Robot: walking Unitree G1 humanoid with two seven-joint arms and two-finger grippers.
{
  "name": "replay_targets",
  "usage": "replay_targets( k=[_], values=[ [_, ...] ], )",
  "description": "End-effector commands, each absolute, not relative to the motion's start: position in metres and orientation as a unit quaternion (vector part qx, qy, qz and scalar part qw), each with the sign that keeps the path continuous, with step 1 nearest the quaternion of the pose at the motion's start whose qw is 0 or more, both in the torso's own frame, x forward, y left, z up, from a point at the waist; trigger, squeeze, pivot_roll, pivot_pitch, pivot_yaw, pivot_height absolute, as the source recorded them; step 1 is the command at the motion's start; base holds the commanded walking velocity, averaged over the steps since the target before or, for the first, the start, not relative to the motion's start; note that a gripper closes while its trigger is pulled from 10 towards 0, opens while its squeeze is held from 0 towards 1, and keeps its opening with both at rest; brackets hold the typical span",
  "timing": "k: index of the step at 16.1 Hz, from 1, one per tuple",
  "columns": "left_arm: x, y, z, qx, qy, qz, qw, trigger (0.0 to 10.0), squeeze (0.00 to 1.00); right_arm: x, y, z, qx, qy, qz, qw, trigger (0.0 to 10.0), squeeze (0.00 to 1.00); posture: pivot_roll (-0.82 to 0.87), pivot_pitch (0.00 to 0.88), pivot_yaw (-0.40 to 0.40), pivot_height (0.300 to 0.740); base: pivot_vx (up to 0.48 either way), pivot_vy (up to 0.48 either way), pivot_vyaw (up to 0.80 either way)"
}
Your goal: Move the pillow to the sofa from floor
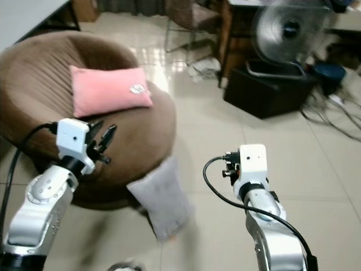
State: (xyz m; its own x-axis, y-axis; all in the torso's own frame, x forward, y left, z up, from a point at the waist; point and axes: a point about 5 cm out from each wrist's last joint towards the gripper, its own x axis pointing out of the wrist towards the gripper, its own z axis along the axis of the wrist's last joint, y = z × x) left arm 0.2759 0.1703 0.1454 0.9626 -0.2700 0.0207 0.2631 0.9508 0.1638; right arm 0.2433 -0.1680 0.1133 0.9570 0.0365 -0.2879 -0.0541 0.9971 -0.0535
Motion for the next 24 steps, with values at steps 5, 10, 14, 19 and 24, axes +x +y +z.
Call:
replay_targets(
  k=[5,10,14,19,24],
  values=[
    [0.280,0.170,0.146,0.080,-0.020,-0.139,0.987,10.0,0.00,0.243,-0.164,0.116,-0.031,0.138,0.036,0.989,10.0,0.00,0.02,0.027,0.012,0.740,0.343,0.000,0.00],
    [0.278,0.171,0.142,0.076,-0.014,-0.133,0.988,10.0,0.00,0.241,-0.165,0.113,-0.019,0.147,0.042,0.988,10.0,0.00,0.02,0.026,0.008,0.740,0.343,0.000,-0.46],
    [0.276,0.170,0.141,0.073,-0.013,-0.131,0.989,10.0,0.00,0.242,-0.165,0.113,-0.035,0.148,0.051,0.987,10.0,0.00,0.02,0.028,0.002,0.740,0.341,0.000,-0.16],
    [0.276,0.172,0.136,0.078,-0.004,-0.126,0.989,10.0,0.00,0.239,-0.163,0.111,-0.032,0.154,0.064,0.986,10.0,0.00,0.02,0.028,0.010,0.735,0.189,0.000,0.00],
    [0.273,0.172,0.133,0.081,0.003,-0.153,0.985,10.0,0.00,0.233,-0.159,0.108,-0.027,0.165,0.093,0.982,10.0,0.00,0.02,0.036,0.008,0.700,0.000,0.000,0.00]
  ],
)
